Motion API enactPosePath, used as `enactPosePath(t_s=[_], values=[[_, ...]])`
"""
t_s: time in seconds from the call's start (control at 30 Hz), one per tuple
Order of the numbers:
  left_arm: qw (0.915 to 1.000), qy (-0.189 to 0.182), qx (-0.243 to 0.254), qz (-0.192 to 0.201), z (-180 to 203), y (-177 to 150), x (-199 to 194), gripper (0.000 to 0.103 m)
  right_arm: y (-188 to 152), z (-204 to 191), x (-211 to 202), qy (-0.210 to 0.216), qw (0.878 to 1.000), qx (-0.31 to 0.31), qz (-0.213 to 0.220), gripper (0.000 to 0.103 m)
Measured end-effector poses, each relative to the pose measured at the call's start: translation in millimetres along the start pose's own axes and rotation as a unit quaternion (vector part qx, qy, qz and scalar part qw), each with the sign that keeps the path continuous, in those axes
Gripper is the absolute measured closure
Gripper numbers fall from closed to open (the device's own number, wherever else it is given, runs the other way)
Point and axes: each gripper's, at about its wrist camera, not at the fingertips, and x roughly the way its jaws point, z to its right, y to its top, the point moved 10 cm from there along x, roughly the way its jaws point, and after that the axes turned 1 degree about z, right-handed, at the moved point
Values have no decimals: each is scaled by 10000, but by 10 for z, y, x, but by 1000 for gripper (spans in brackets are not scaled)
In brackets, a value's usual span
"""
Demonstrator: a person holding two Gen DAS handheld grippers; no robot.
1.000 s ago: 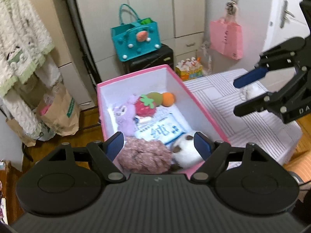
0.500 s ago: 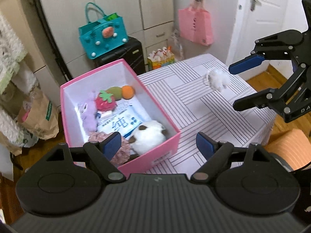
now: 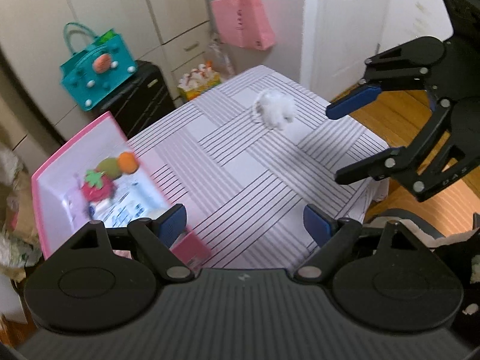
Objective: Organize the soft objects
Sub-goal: 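Withdraw both tools and move the left tool toward the white mesh bath puff, then grasp the white mesh bath puff with the left tool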
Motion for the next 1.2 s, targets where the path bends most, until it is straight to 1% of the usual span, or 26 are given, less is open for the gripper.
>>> enactPosePath(t_s=[0.13, 0.27, 0.37, 0.5, 0.53, 0.7, 0.77, 0.83, 0.87, 1.0, 1.1, 1.2], values=[[9997, 60, 240, -51, 113, 132, 123, 18, -170, 216, -18, -140, 9997, 189, -46, 33], [9997, -41, 201, -99, 156, 245, 272, 18, -320, 461, 15, -240, 9987, 422, -137, 33], [9999, -64, 135, -35, 149, 333, 401, 18, -445, 632, 65, -392, 9978, 505, -192, 33], [9998, -14, -103, 190, 116, 477, 584, 18, -560, 863, 143, -922, 9946, 450, -168, 33], [9996, -20, -171, 232, 108, 511, 623, 18, -583, 902, 159, -988, 9940, 444, -147, 33], [9972, -189, -580, 439, 117, 649, 872, 18, -713, 1074, 332, -904, 9938, 643, -85, 33], [9947, -323, -788, 577, 129, 683, 977, 18, -762, 1143, 418, -954, 9933, 644, -15, 33], [9900, -564, -1068, 728, 147, 704, 1076, 18, -785, 1216, 483, -1006, 9930, 612, 92, 33], [9880, -612, -1178, 783, 144, 712, 1125, 18, -798, 1249, 510, -1034, 9928, 579, 181, 33], [9813, -602, -1452, 1110, 158, 750, 1348, 18, -847, 1384, 604, -1215, 9909, 407, 400, 30], [9759, -710, -1694, 1176, 189, 782, 1569, 18, -867, 1474, 691, -1339, 9891, 218, 566, 28], [9698, -809, -1960, 1204, 189, 825, 1809, 20, -875, 1583, 828, -1396, 9876, 199, 695, 27]])
